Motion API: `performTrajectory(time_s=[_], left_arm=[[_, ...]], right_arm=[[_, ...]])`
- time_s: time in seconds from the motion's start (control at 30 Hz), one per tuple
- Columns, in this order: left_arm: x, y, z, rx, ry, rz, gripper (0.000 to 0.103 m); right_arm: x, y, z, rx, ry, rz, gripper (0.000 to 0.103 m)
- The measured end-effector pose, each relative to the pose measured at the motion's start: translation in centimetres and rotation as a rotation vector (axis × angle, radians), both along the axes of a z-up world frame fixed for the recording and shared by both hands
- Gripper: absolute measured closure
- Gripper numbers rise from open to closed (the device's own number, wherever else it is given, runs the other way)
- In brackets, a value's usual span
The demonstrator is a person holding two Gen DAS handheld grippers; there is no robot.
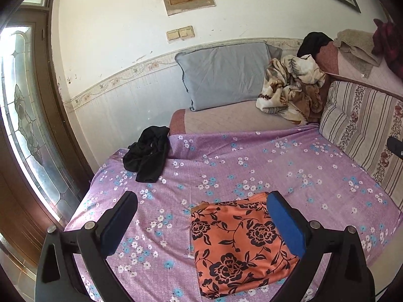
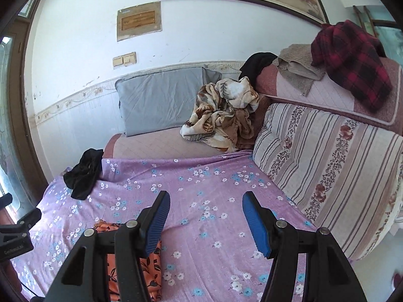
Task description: Fold small clothes
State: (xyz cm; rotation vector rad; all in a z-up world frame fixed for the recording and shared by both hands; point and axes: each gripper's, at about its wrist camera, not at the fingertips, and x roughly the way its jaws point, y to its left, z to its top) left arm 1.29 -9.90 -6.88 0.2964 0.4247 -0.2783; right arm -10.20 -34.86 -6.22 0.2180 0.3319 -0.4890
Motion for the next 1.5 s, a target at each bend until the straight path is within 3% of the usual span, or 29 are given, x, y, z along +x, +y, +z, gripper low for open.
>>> performTrajectory(time_s=[0.2,0.53,1.5], left_arm=[[-0.7,0.9,0.9,-0.017,-0.019,0.013,0.001],[-1.3,3.6,2.6,-0.057,-0.052,0.087,0.001],[-1.5,8.6,1.9,-0.115,-0.028,0.138,0.001]], right_arm=[[1.0,2.6,1.2,-0.065,0.022,0.031,0.039],[2.1,6.5,2.1,-0.07,-0.001,0.148,0.039],[6.0,14.0,-0.5,-0.111,0.104,0.322,0.039]])
